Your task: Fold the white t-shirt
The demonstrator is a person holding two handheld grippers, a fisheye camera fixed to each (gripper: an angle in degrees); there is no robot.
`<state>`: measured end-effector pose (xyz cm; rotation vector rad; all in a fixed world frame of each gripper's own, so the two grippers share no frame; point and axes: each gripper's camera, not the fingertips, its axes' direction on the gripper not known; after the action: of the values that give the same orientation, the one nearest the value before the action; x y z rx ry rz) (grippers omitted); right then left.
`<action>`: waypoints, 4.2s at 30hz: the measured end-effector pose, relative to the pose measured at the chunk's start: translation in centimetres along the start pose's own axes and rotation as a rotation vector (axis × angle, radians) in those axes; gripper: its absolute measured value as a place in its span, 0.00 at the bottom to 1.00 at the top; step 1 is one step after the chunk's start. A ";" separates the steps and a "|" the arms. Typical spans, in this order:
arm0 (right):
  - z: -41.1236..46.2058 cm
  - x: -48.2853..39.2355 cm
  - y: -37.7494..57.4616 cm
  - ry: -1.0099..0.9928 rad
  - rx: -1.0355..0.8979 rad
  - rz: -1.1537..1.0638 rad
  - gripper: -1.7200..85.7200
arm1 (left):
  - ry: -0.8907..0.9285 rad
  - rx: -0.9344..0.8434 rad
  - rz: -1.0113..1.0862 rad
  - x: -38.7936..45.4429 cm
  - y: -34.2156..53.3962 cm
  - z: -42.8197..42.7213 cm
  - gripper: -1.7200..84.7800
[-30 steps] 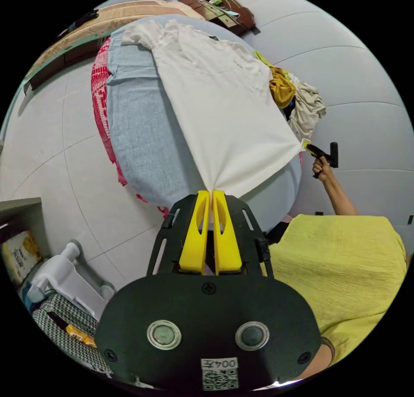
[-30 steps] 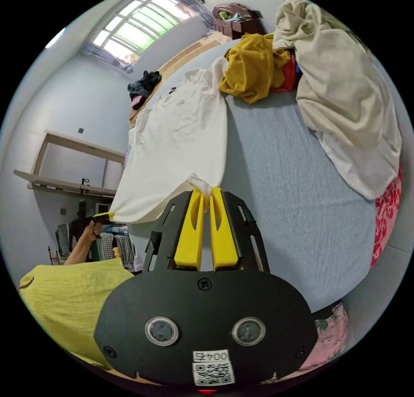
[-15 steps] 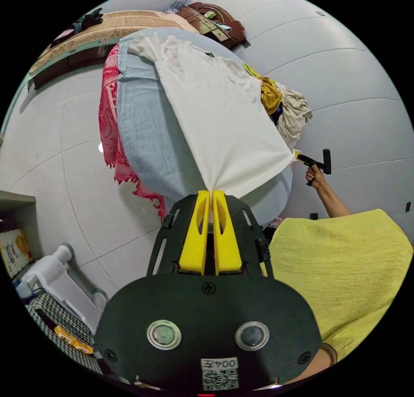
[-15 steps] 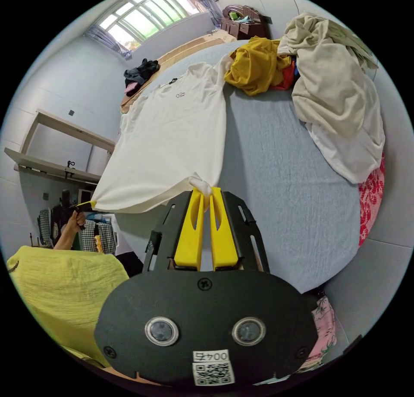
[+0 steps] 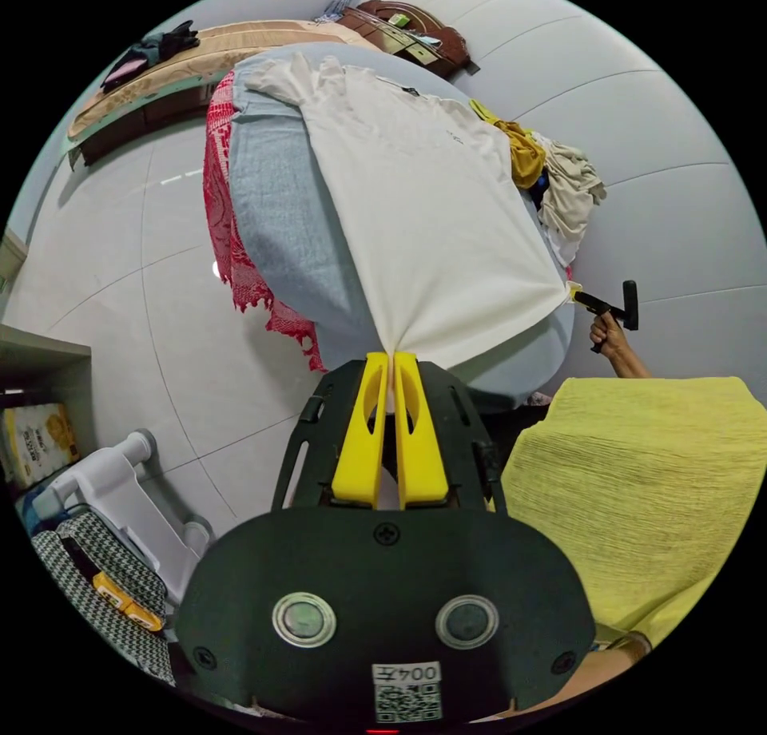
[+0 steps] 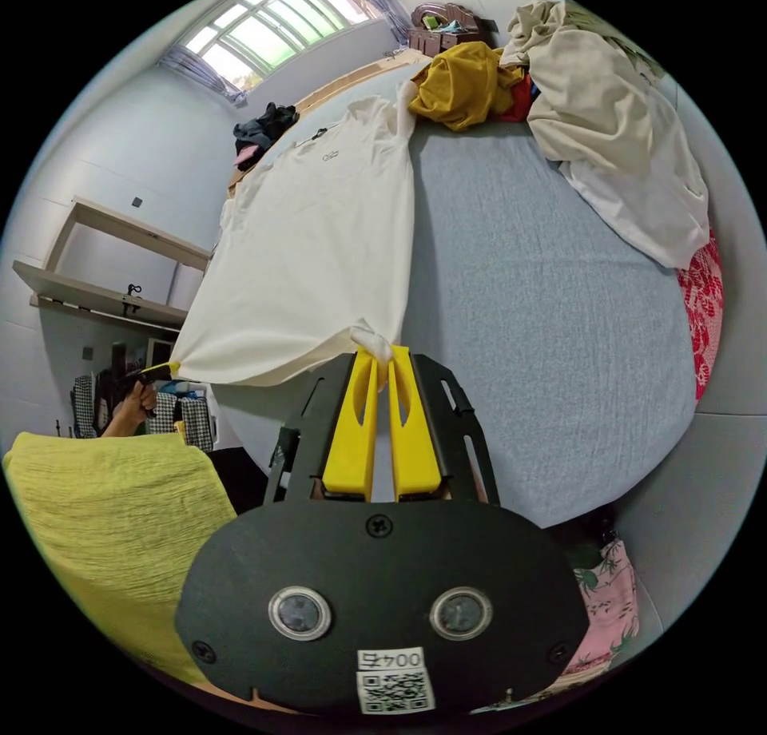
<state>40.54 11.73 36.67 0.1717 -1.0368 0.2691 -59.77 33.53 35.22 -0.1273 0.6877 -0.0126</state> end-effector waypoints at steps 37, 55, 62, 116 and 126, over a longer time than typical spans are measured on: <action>-3.8 -4.7 -20.6 0.361 0.067 0.025 0.27 | 0.013 -0.069 0.108 13.8 -11.6 17.2 0.05; -1.4 -2.8 -45.1 0.514 0.015 -0.283 0.02 | -0.161 -0.111 -0.192 21.7 -13.7 23.9 0.03; -21.2 -6.4 -51.0 0.680 0.361 -0.299 0.01 | -0.205 -0.132 -0.234 24.2 -15.0 25.3 0.03; 27.5 4.0 -59.2 0.834 -0.157 -0.550 0.10 | -0.191 -0.075 -0.327 31.5 -17.2 28.6 0.03; 21.8 9.9 -61.5 0.556 -0.056 -0.287 0.08 | -0.194 -0.064 -0.317 32.0 -17.0 28.6 0.03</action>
<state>45.79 -51.33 55.27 0.1791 -0.4582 0.0197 -16.41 18.14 38.96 -0.2944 0.4689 -0.2786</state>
